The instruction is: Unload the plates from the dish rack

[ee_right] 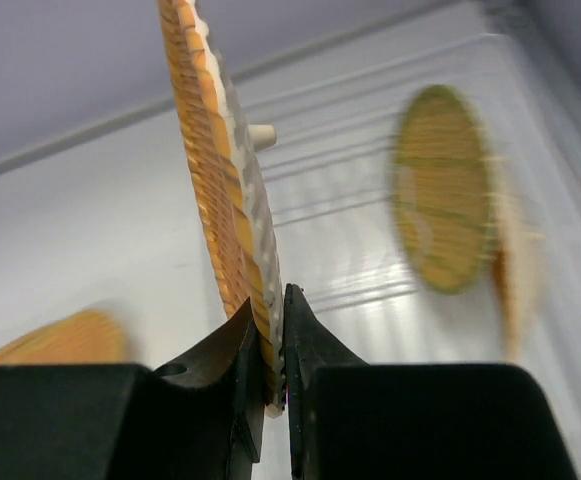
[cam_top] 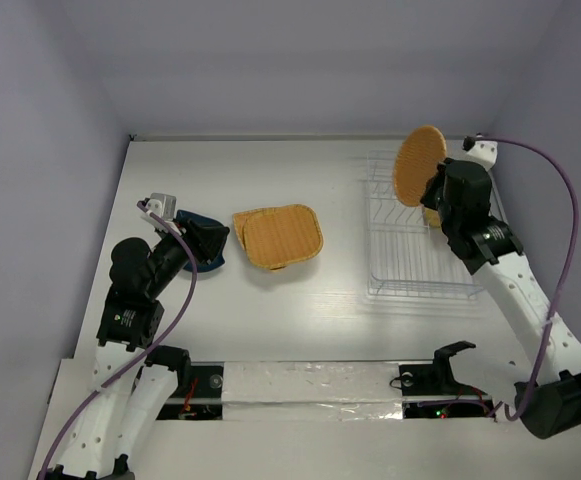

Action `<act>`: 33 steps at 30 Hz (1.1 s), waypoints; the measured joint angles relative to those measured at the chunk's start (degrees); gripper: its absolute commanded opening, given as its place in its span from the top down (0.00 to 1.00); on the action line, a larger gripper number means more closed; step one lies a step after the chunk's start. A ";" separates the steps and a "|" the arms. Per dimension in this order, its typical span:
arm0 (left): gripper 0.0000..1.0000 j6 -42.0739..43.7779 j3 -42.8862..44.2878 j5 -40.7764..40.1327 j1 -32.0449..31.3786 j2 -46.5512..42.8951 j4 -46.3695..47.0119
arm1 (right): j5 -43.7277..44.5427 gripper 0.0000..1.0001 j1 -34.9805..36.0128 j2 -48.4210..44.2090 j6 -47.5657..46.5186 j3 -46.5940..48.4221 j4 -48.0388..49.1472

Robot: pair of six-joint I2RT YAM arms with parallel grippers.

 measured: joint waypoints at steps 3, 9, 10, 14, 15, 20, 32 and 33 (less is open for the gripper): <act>0.70 0.00 0.00 0.00 0.02 0.00 0.00 | -8.20 1.00 4.68 -2.23 3.52 -0.94 3.45; 0.70 0.00 0.00 -0.04 0.07 0.00 -0.02 | -24.44 1.00 15.45 7.76 12.70 -3.67 16.35; 0.70 0.02 0.00 -0.04 0.07 0.00 -0.02 | -26.71 1.00 16.96 10.34 14.36 -4.48 18.58; 0.70 0.00 0.00 -0.04 0.07 0.00 -0.02 | -33.57 1.00 20.81 19.23 21.99 -7.52 25.40; 0.70 0.02 0.00 -0.04 0.07 0.00 -0.02 | -34.32 1.00 21.22 20.74 23.45 -7.93 26.45; 0.69 0.02 0.00 -0.04 0.07 0.00 -0.02 | -36.41 0.99 21.68 26.05 29.53 -8.74 31.26; 0.69 0.00 0.00 -0.02 0.07 0.02 -0.02 | -37.57 0.83 21.55 33.57 34.03 -8.74 37.05; 0.69 0.00 0.00 -0.02 0.07 0.02 -0.02 | -37.59 0.80 21.55 33.81 34.07 -8.74 37.05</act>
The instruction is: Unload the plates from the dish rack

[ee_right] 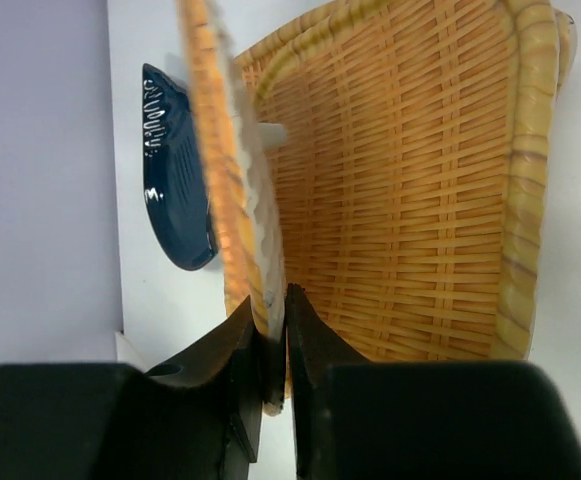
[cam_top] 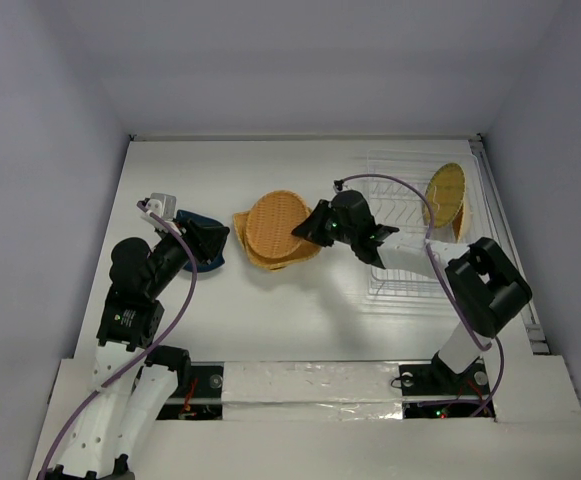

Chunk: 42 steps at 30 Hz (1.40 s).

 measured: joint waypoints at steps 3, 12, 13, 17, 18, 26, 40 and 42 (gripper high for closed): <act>0.69 0.00 0.00 0.02 0.00 0.02 0.02 | 0.09 0.73 0.00 0.24 -0.15 0.00 0.02; 0.69 0.00 0.00 0.02 0.00 0.04 0.02 | 0.50 0.63 -0.11 0.28 -1.14 0.00 -0.83; 0.69 0.00 0.00 0.02 0.00 0.04 0.00 | 0.68 0.54 -0.11 0.28 -1.40 0.00 -1.01; 0.69 0.00 0.00 0.02 0.00 0.02 0.02 | 1.55 0.29 -0.11 -0.13 -2.58 -0.72 -2.12; 0.69 0.00 0.00 0.04 0.00 0.02 0.00 | 1.81 0.25 -0.11 -0.61 -2.80 -1.38 -2.43; 0.69 0.00 0.00 0.20 0.00 0.02 0.02 | 5.73 0.09 0.20 -8.66 -5.73 -3.67 -7.41; 0.86 -0.04 0.00 0.22 0.00 -0.09 0.02 | 39.15 0.93 -5.53 -33.55 -17.73 1.33 -30.49; 0.95 -0.11 0.00 0.22 0.00 -0.11 0.02 | 42.86 0.75 -11.28 -34.82 -19.52 2.08 -31.61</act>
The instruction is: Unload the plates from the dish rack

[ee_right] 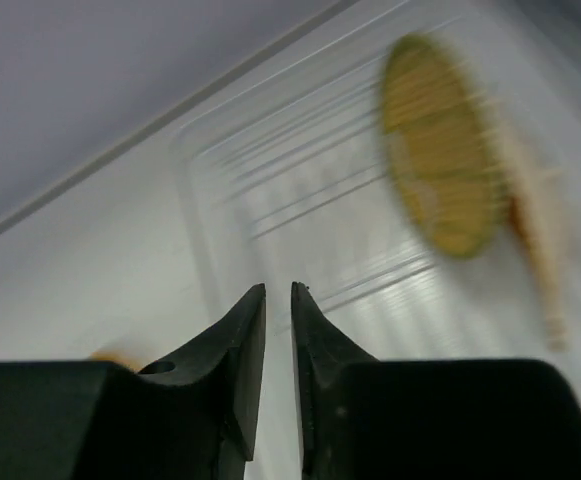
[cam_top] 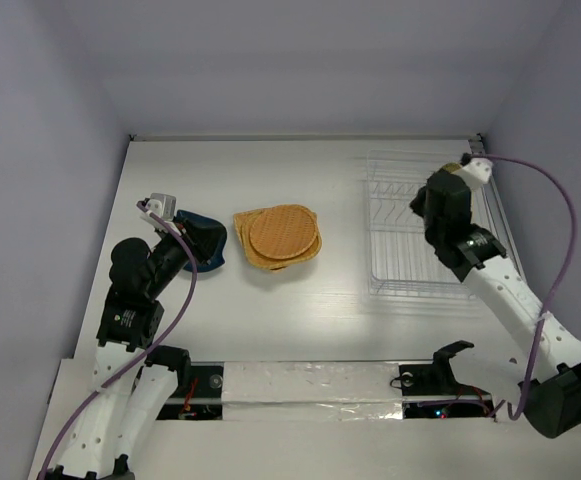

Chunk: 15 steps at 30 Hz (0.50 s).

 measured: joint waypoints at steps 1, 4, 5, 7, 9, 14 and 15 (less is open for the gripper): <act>0.97 0.04 0.00 -0.04 0.00 -0.04 0.00 | 2.12 0.59 -3.67 -0.37 -0.92 0.07 -0.26; 0.99 0.07 0.00 -0.31 -0.07 -0.31 -0.02 | 5.90 0.21 -11.65 0.20 -3.98 0.13 -0.44; 0.99 0.07 0.00 -0.42 -0.09 -0.37 -0.02 | 6.80 0.18 -13.88 0.92 -5.25 0.17 -0.31; 0.95 0.07 0.00 -0.83 -0.42 -0.59 -0.04 | 7.52 0.18 -17.64 3.39 -7.48 0.63 0.20; 0.87 0.20 0.00 -0.94 -0.96 -0.81 -0.07 | 6.86 0.19 -21.29 7.08 -9.14 1.44 1.20; 0.81 0.15 0.00 -1.20 -2.54 -1.97 -0.35 | 0.24 0.26 -28.89 13.94 -11.43 1.66 5.25; 0.81 0.15 0.00 -1.36 -2.86 -2.23 -0.44 | -0.87 0.27 -29.33 14.45 -11.89 1.66 6.16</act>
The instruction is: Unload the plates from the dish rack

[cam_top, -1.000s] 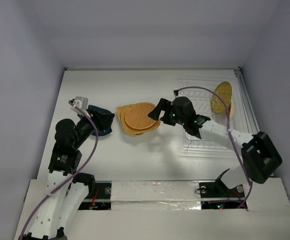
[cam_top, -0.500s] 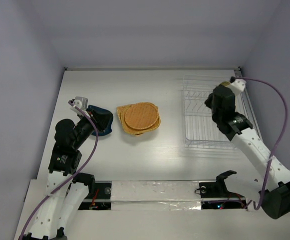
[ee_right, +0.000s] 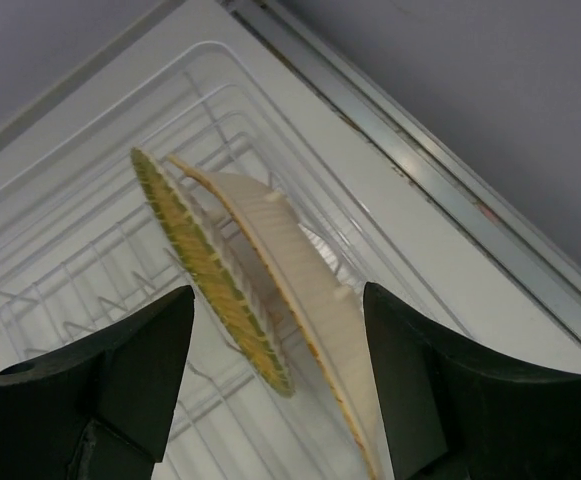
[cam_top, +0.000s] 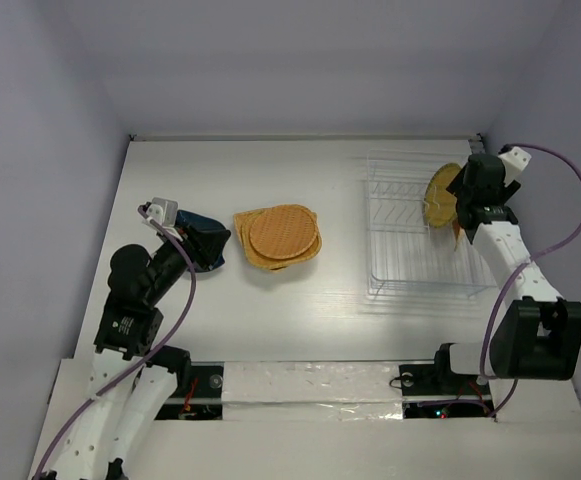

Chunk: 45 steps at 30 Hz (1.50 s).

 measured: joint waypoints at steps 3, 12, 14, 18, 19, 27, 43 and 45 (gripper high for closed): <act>0.80 0.04 0.00 -0.24 -1.14 -0.63 -0.02 | -2.05 0.27 -0.02 1.57 -0.70 0.61 1.53; 0.80 0.46 0.00 -1.90 -3.58 -2.03 -1.14 | -3.02 0.40 -1.20 10.12 -3.19 2.45 2.84; 0.80 0.52 0.00 -2.32 -3.80 -2.29 -1.44 | -3.34 0.55 -1.60 11.74 -3.96 2.45 2.86; 0.80 0.68 0.07 -2.82 -4.15 -2.67 -1.70 | -5.14 0.77 -1.40 12.74 -5.25 3.52 3.17; 0.80 0.68 0.11 -2.99 -4.26 -2.71 -1.75 | -5.77 0.77 -1.40 12.57 -5.79 3.65 3.04; 0.79 0.68 0.24 -3.17 -4.79 -3.39 -1.88 | -4.50 0.79 -1.60 12.35 -7.78 5.77 -0.04; 0.79 0.68 0.26 -3.23 -4.79 -3.98 -1.92 | 16.20 1.00 11.45 9.64 -16.90 9.03 -4.96; 0.79 0.68 0.26 -3.23 -4.79 -3.98 -1.92 | 20.11 1.00 13.79 8.20 -18.29 9.51 -5.03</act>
